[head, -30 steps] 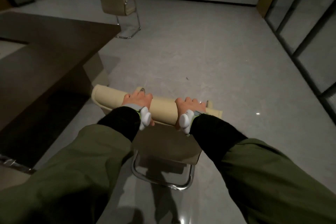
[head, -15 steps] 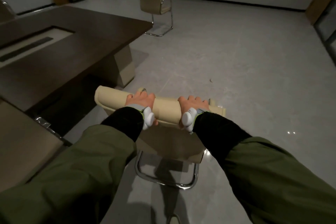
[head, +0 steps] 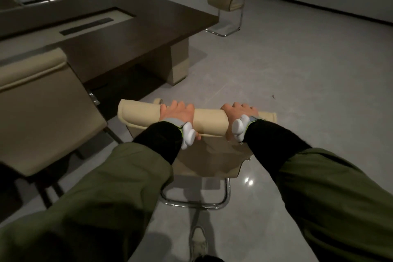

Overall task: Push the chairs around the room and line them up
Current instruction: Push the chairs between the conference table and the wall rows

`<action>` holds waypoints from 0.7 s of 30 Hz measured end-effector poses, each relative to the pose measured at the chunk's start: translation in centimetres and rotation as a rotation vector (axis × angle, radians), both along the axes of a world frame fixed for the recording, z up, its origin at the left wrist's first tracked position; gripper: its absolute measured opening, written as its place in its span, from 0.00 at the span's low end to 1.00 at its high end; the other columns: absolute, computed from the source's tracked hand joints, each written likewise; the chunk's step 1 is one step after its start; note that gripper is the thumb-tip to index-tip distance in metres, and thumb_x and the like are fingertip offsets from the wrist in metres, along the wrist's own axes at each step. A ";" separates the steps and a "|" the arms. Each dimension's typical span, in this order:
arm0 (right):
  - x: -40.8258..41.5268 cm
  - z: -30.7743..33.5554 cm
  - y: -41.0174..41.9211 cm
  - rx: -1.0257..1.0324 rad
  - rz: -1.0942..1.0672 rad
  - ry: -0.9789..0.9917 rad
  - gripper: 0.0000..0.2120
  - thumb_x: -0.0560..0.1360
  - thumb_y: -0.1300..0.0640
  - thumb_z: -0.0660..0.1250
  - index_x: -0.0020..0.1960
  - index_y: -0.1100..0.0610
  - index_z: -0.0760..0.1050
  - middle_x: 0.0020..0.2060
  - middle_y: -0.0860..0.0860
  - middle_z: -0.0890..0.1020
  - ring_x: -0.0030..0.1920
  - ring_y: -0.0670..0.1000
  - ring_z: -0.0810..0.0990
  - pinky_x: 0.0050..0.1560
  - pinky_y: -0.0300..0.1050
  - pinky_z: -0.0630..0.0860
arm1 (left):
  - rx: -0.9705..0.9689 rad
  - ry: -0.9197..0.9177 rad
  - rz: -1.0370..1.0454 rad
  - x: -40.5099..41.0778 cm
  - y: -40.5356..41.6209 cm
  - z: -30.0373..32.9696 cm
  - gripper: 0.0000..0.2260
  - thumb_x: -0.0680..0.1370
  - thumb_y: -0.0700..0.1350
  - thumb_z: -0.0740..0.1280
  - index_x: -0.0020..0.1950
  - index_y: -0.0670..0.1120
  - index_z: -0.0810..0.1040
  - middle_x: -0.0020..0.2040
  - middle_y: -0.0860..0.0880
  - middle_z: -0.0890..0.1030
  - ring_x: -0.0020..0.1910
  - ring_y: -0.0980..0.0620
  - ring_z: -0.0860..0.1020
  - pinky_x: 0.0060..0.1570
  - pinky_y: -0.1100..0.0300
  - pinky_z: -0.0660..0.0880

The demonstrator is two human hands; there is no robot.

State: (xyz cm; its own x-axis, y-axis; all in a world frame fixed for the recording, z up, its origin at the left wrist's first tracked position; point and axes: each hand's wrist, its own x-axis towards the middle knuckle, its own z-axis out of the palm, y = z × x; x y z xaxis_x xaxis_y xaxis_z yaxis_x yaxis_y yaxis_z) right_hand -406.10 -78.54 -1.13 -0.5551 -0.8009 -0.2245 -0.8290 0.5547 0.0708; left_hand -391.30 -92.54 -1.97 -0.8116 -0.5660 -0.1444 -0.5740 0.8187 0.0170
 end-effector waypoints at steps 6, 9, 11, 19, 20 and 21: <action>1.9 -0.4 1.8 -0.002 0.082 0.051 0.40 0.52 0.42 0.76 0.62 0.44 0.66 0.54 0.52 0.73 0.55 0.59 0.75 0.50 0.51 0.64 | -0.019 0.003 0.043 3.5 2.8 0.2 0.37 0.62 0.69 0.74 0.62 0.52 0.68 0.58 0.48 0.72 0.60 0.44 0.69 0.59 0.43 0.64; 2.2 -0.4 2.7 -0.022 0.113 0.038 0.38 0.53 0.43 0.75 0.61 0.44 0.65 0.52 0.52 0.72 0.54 0.59 0.73 0.48 0.50 0.63 | -0.027 -0.013 0.066 4.1 3.9 0.4 0.40 0.62 0.68 0.75 0.66 0.50 0.66 0.61 0.47 0.72 0.62 0.43 0.69 0.63 0.41 0.64; 2.2 -0.4 3.1 -0.028 0.126 0.033 0.37 0.54 0.44 0.75 0.61 0.44 0.65 0.52 0.52 0.72 0.54 0.59 0.73 0.47 0.50 0.63 | -0.017 -0.014 0.089 4.2 4.5 0.6 0.38 0.63 0.67 0.75 0.65 0.50 0.67 0.61 0.46 0.72 0.62 0.43 0.69 0.63 0.41 0.64; 0.9 -0.2 4.2 -0.062 0.237 -0.071 0.36 0.54 0.53 0.73 0.60 0.47 0.65 0.53 0.53 0.72 0.56 0.60 0.72 0.48 0.52 0.63 | -0.048 -0.059 0.230 3.5 7.1 1.3 0.37 0.62 0.67 0.75 0.64 0.51 0.68 0.60 0.47 0.73 0.61 0.43 0.70 0.59 0.45 0.67; 0.8 -0.2 4.2 -0.062 0.252 -0.076 0.36 0.54 0.53 0.74 0.60 0.47 0.65 0.53 0.53 0.72 0.56 0.60 0.72 0.48 0.52 0.63 | -0.046 -0.064 0.251 3.5 7.4 1.3 0.38 0.62 0.67 0.75 0.64 0.51 0.68 0.61 0.47 0.73 0.61 0.43 0.70 0.59 0.45 0.67; 0.7 -0.2 4.1 -0.061 0.269 -0.081 0.37 0.54 0.54 0.74 0.60 0.48 0.65 0.53 0.53 0.72 0.56 0.60 0.72 0.48 0.53 0.63 | -0.049 -0.065 0.268 3.5 7.6 1.4 0.38 0.62 0.67 0.76 0.65 0.51 0.68 0.61 0.47 0.73 0.62 0.43 0.70 0.59 0.45 0.67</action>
